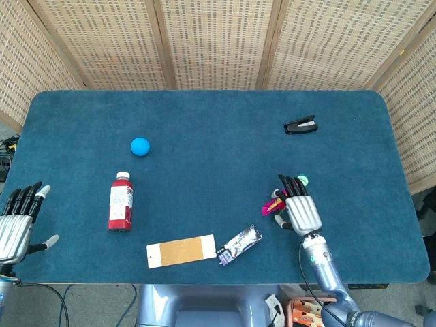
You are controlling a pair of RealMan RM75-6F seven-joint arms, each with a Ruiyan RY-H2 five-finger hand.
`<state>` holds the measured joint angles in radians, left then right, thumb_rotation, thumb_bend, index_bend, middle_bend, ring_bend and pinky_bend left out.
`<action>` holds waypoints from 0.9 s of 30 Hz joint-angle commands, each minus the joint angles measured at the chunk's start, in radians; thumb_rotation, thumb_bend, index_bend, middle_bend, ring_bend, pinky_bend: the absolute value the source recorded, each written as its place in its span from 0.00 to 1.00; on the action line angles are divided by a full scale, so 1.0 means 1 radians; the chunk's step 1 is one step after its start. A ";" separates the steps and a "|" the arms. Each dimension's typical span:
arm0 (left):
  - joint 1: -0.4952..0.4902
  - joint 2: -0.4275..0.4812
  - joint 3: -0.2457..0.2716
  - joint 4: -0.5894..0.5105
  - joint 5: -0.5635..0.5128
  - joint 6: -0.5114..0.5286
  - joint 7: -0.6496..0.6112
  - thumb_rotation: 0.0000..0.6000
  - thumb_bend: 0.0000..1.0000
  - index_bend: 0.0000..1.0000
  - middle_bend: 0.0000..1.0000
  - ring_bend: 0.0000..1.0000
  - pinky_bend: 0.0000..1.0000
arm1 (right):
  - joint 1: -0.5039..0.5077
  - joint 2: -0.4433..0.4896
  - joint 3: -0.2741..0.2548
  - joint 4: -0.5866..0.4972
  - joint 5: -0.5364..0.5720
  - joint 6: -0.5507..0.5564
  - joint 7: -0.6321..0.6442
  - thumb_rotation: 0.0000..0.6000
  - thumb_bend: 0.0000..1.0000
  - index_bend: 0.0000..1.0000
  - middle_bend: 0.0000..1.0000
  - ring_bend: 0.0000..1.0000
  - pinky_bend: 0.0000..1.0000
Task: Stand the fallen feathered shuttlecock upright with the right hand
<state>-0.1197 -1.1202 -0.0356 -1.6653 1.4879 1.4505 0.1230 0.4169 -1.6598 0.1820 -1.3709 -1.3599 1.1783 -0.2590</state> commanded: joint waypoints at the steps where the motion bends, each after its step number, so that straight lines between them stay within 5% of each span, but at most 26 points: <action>1: 0.000 0.000 -0.001 0.001 -0.001 0.000 -0.001 1.00 0.01 0.00 0.00 0.00 0.00 | 0.008 -0.007 0.004 0.009 0.005 -0.005 0.003 1.00 0.29 0.37 0.04 0.00 0.00; 27: -0.002 0.002 0.001 -0.001 0.002 -0.002 -0.007 1.00 0.01 0.00 0.00 0.00 0.00 | 0.033 -0.029 0.002 0.063 0.051 -0.027 0.012 1.00 0.39 0.43 0.08 0.00 0.00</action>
<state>-0.1215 -1.1185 -0.0349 -1.6660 1.4897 1.4489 0.1157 0.4496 -1.6903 0.1839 -1.3075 -1.3099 1.1516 -0.2457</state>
